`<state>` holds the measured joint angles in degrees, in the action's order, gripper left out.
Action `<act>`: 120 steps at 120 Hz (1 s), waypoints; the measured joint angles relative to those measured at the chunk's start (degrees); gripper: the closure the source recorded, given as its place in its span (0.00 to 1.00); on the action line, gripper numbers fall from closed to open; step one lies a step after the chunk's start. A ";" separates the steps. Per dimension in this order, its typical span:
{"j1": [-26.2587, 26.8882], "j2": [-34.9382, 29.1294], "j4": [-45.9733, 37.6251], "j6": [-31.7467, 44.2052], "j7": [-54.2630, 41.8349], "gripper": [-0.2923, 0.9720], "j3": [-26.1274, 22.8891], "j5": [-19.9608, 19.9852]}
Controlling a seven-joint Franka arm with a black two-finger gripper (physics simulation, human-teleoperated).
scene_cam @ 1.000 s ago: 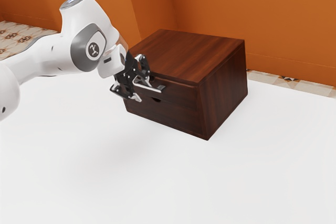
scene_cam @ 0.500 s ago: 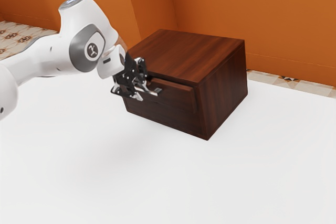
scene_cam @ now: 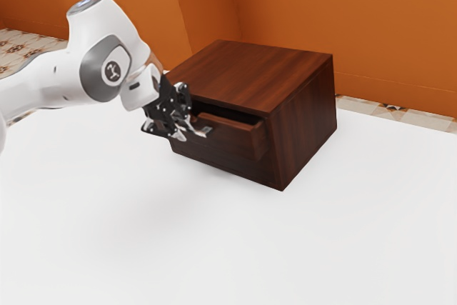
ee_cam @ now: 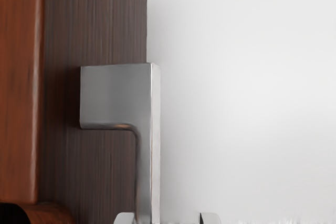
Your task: Pull the drawer handle with one arm to open the drawer
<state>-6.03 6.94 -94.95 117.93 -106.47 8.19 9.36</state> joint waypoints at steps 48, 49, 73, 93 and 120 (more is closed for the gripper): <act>0.07 -4.46 -4.84 0.28 0.92 0.72 -0.07 -2.20; 0.06 -4.56 -4.92 0.29 0.94 0.72 -0.07 -2.22; 0.13 -6.35 -6.92 0.39 1.34 0.72 0.00 -2.69; -0.08 -8.42 -9.37 0.60 1.61 0.72 -0.09 -2.89; -0.31 -10.58 -12.19 1.11 1.87 0.71 -0.20 -3.05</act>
<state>-6.34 -3.64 -107.14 119.04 -104.59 7.99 6.30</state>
